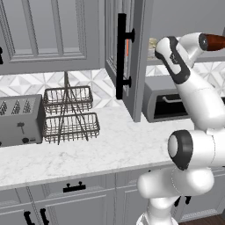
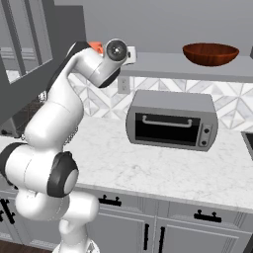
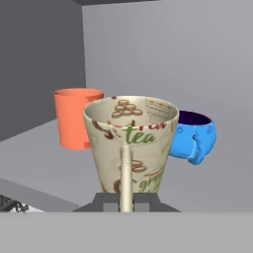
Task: Gather all objects into one cabinet and sort the glasses and bowls to opposite sides.
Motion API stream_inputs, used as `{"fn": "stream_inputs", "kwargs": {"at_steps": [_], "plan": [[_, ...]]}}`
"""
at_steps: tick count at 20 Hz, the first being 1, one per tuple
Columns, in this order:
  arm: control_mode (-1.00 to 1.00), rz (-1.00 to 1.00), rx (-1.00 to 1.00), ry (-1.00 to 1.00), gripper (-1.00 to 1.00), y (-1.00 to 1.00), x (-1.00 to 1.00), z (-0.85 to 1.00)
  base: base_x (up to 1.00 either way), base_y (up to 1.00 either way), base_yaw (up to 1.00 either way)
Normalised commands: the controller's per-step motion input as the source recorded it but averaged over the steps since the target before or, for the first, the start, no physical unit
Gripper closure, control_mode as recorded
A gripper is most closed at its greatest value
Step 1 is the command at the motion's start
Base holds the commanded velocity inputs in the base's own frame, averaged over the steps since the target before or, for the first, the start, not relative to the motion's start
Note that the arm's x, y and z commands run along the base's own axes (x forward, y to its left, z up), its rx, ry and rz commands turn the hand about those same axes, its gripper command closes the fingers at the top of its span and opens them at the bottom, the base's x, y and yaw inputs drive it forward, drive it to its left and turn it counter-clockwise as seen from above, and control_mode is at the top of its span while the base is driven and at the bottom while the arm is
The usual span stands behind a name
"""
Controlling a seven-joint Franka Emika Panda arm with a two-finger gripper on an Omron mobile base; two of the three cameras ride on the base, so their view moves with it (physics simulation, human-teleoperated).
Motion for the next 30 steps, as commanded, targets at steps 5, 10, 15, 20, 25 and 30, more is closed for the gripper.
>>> {"fn": "stream_inputs", "kwargs": {"at_steps": [5,10,15,20,25,30], "plan": [[-1.00,0.02,0.00,0.06,1.00,0.03,0.33,0.00,0.00,0.00,0.00],[-1.00,0.02,0.00,0.06,1.00,0.08,0.40,0.00,0.00,0.00,0.00],[-1.00,0.01,0.00,0.02,1.00,0.15,0.28,0.00,0.00,0.00,0.00],[-1.00,0.00,0.00,0.02,1.00,0.03,0.26,0.00,0.00,0.00,0.00],[-1.00,0.01,0.00,0.00,-1.00,0.00,0.04,-0.01,0.00,0.00,0.00],[-1.00,0.00,0.00,0.00,-1.00,0.00,0.00,0.00,0.00,0.00,0.00]]}}
